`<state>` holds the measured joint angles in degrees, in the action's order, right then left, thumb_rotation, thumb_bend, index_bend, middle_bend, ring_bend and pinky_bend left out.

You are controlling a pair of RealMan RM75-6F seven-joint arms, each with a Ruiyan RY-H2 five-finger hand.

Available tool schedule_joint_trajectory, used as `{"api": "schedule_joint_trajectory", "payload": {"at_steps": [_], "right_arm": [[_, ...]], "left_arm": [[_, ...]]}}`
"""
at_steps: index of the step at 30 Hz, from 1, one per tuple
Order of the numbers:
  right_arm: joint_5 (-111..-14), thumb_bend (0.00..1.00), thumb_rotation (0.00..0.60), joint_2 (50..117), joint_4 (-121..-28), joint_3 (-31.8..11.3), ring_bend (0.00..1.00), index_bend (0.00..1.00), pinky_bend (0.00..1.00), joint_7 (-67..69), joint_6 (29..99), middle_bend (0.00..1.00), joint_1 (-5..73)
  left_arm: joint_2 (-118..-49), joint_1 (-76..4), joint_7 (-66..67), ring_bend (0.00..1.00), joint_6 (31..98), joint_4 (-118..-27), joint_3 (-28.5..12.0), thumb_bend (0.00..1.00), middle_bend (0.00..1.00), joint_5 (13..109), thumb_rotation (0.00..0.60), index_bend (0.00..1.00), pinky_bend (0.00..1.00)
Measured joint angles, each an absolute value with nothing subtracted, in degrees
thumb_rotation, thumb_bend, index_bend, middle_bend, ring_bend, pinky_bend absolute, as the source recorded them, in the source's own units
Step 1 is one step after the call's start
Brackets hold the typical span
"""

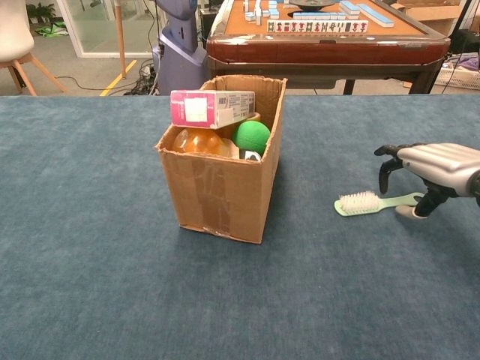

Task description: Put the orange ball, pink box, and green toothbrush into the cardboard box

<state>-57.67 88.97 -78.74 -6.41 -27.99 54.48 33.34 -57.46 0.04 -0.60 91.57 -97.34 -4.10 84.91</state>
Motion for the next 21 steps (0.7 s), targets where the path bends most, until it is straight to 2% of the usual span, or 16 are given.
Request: {"api": "schedule_joint_trajectory", "payload": {"at_steps": [7, 21], "right_arm": [[-55.66, 0.35, 0.600, 89.09, -78.90, -6.55, 0.00, 0.36, 0.00, -29.95, 54.47, 0.00, 33.99], [-55.03, 0.35, 0.600, 90.22, -77.87, -5.90, 0.00, 0.36, 0.00, -30.54, 54.52, 0.00, 34.49]], "left_arm": [[-57.47, 0.02, -0.55, 0.26, 91.50, -97.34, -4.10, 0.11, 0.28, 84.86, 0.600, 0.26, 0.42], [-57.43, 0.10, -0.71, 0.26, 91.70, -97.38, -4.09, 0.11, 0.28, 85.02, 0.600, 0.26, 0.42]]}}
